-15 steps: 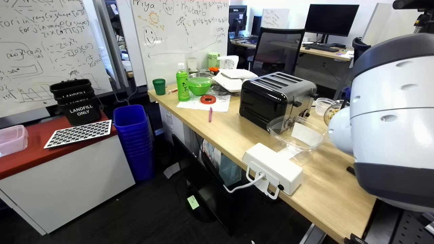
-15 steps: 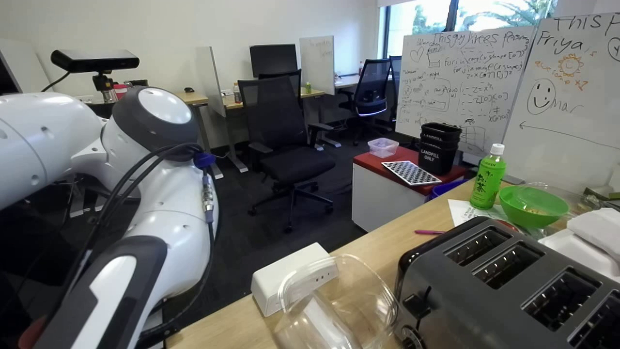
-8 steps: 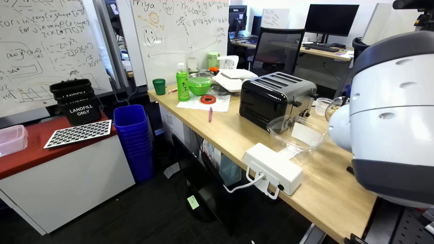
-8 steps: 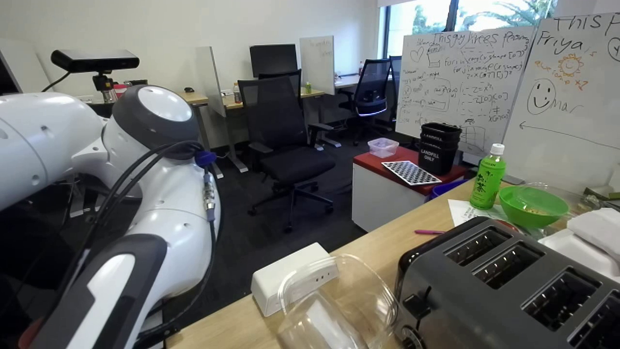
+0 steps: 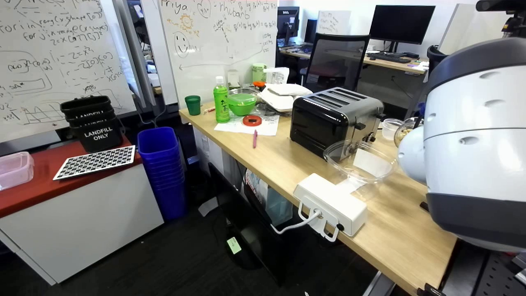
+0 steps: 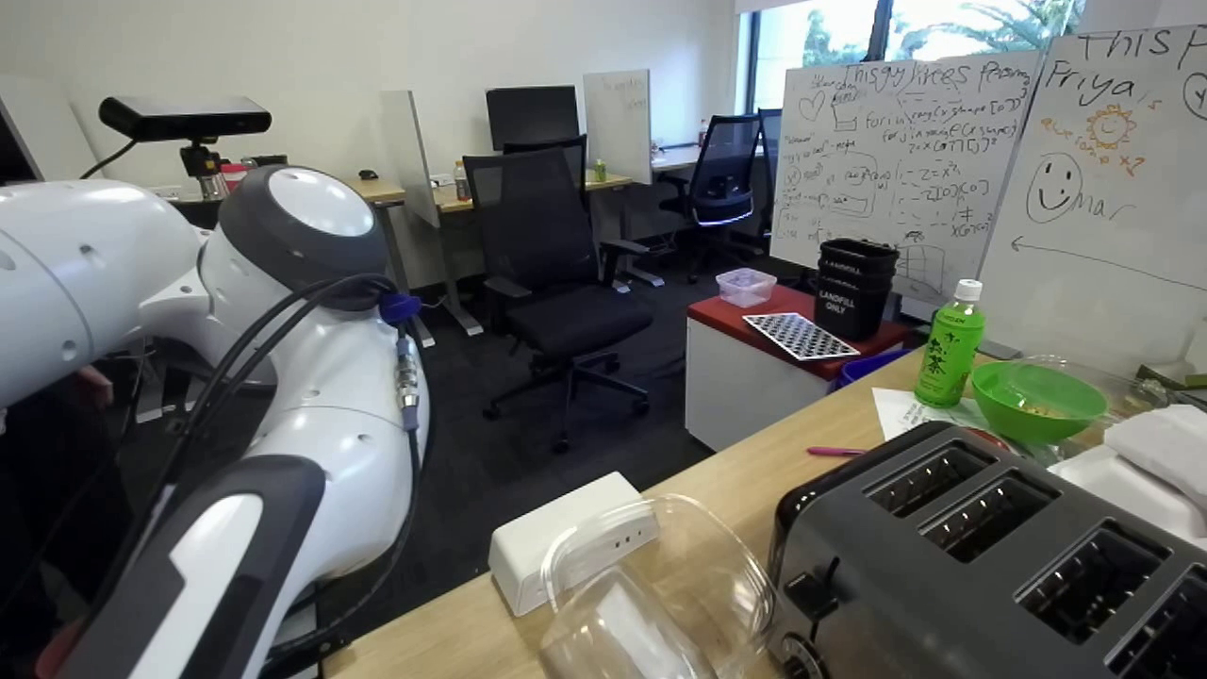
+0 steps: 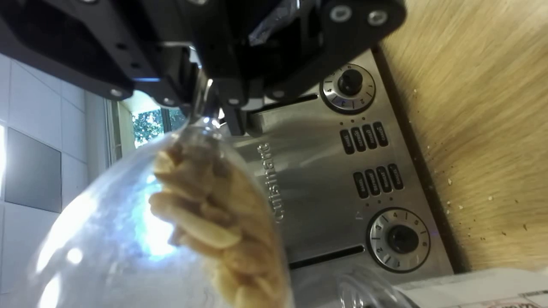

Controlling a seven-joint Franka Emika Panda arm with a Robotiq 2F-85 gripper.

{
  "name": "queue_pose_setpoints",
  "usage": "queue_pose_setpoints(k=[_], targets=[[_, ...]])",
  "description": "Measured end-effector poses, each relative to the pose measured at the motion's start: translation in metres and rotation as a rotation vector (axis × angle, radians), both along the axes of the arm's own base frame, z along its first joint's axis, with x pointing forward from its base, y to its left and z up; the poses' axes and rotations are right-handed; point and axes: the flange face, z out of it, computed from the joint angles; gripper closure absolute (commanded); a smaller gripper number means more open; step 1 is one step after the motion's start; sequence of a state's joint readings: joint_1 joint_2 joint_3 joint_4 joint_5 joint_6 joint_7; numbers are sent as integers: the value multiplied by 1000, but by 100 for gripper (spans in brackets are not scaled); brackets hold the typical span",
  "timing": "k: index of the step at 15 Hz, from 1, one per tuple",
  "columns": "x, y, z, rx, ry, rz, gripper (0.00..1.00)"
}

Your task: Pour the contents in the wine glass into the clear bowl

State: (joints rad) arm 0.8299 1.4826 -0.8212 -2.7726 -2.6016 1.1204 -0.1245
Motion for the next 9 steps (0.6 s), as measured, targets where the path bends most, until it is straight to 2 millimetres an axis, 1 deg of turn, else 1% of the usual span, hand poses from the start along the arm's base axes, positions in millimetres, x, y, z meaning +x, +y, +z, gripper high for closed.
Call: queue_pose_setpoints(k=[1, 4, 6, 9], targets=[[0, 0, 0, 0, 0, 0, 96], [0, 1, -2, -1, 3, 2, 96], [0, 6, -6, 3, 12, 13, 96], [3, 11, -7, 5, 13, 30, 96]])
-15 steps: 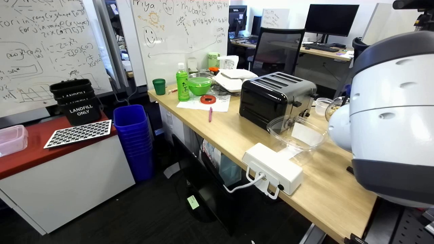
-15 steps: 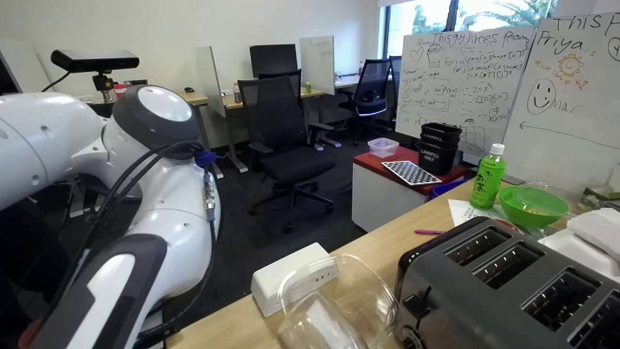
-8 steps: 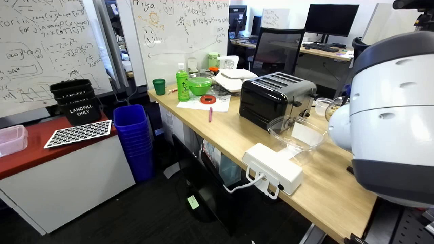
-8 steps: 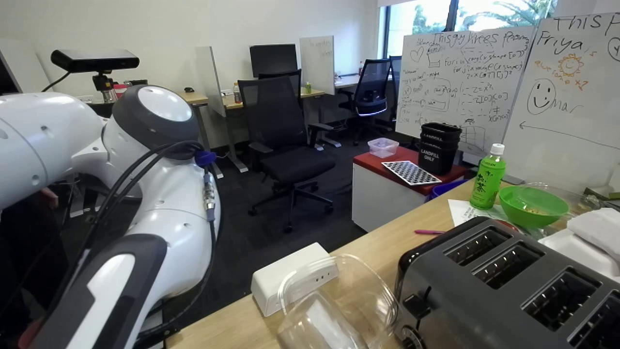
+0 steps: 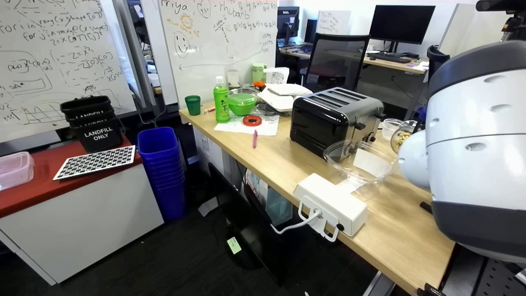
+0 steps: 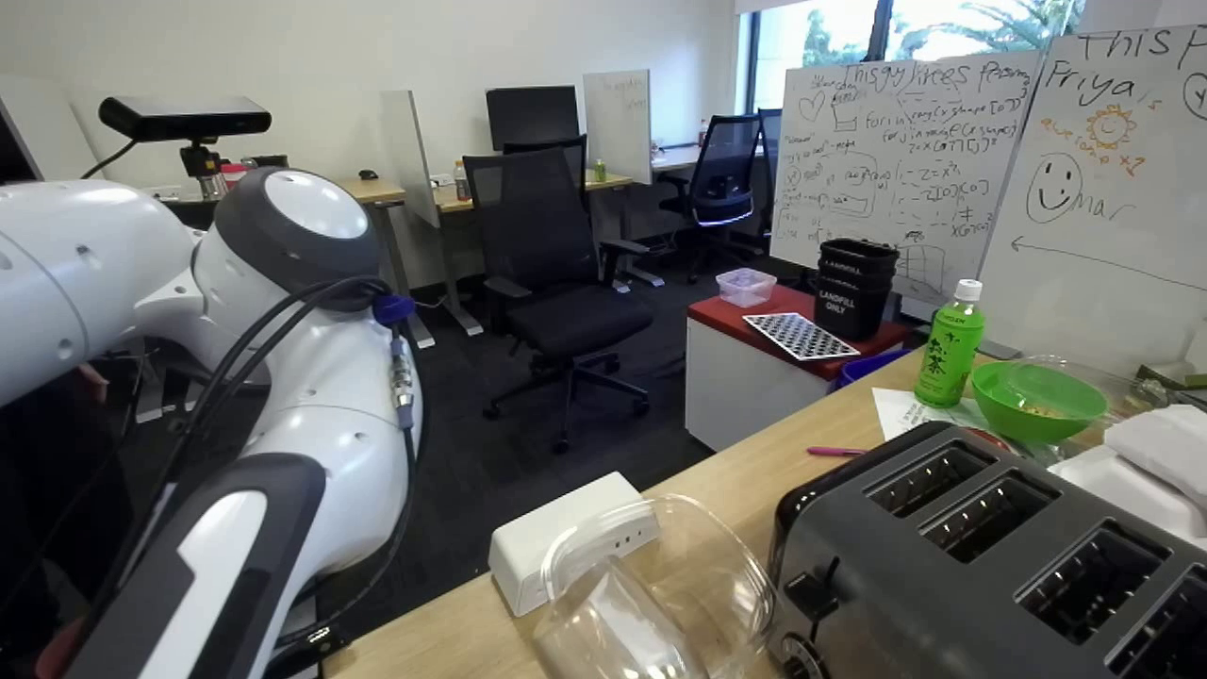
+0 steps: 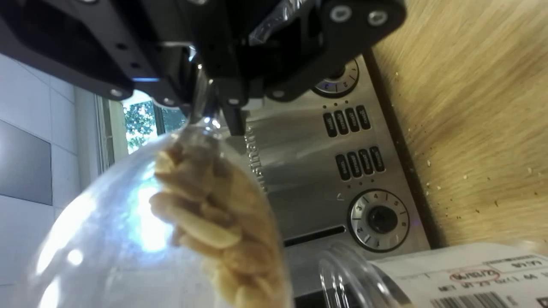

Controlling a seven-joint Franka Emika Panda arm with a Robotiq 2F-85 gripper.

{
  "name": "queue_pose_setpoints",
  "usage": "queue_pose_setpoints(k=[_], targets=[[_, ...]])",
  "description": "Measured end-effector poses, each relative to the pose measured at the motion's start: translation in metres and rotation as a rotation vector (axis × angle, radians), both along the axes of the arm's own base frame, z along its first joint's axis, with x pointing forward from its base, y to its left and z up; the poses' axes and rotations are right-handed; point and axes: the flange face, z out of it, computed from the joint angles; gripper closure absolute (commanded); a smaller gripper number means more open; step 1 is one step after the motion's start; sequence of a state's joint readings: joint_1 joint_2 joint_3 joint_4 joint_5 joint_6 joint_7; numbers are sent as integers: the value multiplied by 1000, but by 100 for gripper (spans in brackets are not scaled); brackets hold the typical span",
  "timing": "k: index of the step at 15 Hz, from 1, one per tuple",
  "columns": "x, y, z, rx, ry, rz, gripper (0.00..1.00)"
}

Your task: Pour the contents in the wine glass into the clear bowl

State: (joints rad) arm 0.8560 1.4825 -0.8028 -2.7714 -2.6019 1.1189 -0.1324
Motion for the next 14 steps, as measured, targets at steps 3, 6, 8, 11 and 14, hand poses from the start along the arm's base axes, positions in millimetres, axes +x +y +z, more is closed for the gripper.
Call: queue_pose_setpoints(k=[3, 6, 8, 11, 14], targets=[[3, -2, 5, -7, -12, 1, 96], [5, -5, 12, -11, -26, 1, 96], [7, -7, 17, -7, -39, 8, 96], [10, -15, 31, 0, -74, 19, 96], [12, -25, 48, -6, -117, 35, 96]])
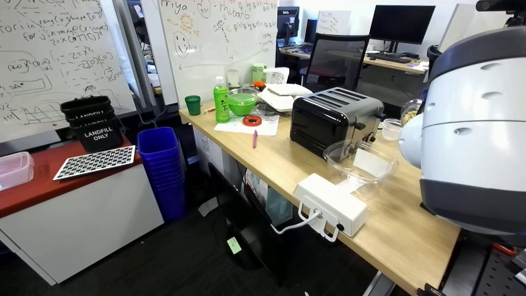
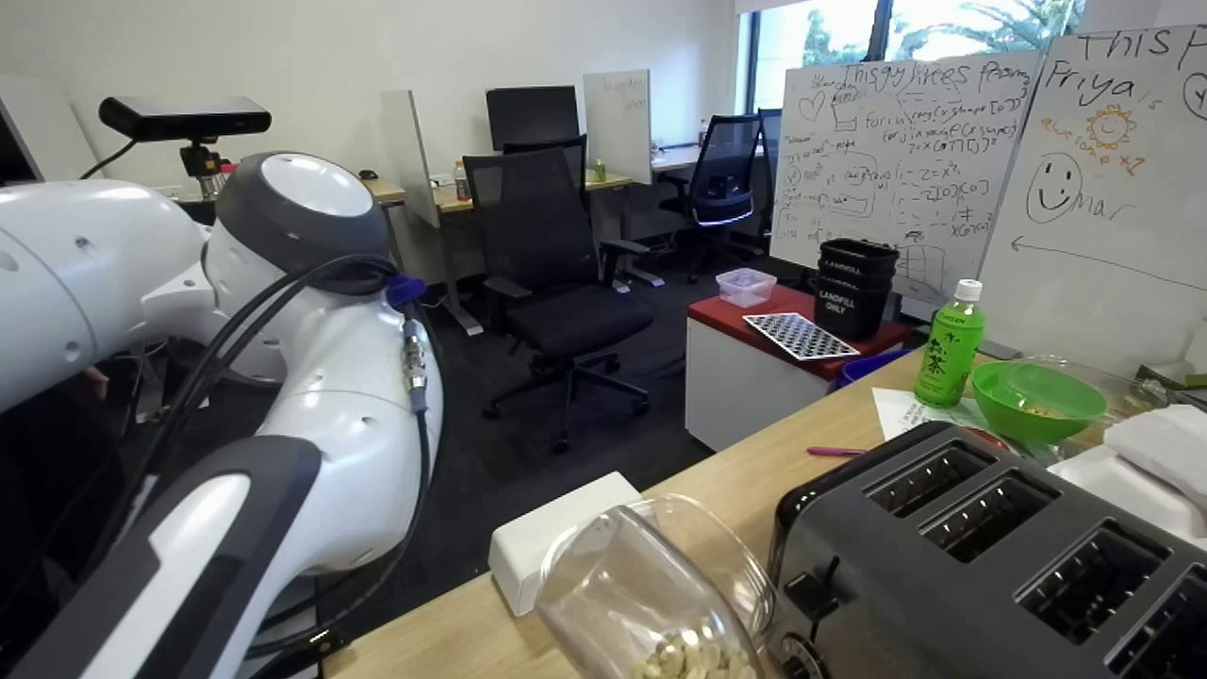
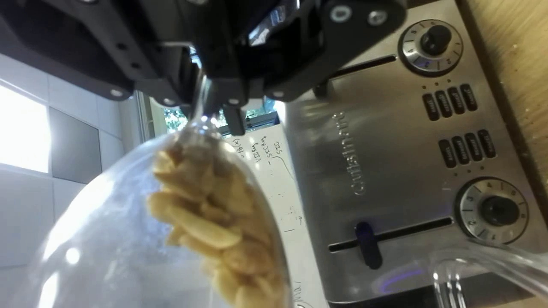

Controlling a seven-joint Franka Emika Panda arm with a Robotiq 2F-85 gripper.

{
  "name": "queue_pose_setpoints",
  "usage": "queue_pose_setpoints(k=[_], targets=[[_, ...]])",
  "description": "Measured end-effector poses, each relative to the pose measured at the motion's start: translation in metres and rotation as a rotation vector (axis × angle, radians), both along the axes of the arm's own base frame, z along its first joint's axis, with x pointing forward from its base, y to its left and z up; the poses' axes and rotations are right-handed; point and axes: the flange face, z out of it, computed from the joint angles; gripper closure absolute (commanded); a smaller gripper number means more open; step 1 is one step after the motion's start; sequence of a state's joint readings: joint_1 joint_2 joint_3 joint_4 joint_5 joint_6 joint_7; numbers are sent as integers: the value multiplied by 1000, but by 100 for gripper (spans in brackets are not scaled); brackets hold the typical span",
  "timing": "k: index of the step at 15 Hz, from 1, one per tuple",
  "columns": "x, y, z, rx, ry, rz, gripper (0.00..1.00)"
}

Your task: Pour the contents in the wine glass into the clear bowl

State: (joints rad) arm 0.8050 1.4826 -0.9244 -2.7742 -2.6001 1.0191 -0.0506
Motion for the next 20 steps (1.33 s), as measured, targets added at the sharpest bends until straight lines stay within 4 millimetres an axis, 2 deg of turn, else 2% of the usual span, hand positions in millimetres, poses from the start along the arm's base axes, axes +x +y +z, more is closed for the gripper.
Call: queue_pose_setpoints(k=[4, 10, 18, 19, 20], targets=[[3, -7, 20, -16, -50, 40, 96], [16, -1, 45, -30, -108, 152, 96], [23, 14, 47, -35, -128, 259, 96], [24, 17, 45, -30, -125, 267, 85], [24, 18, 44, -30, -124, 270, 85]])
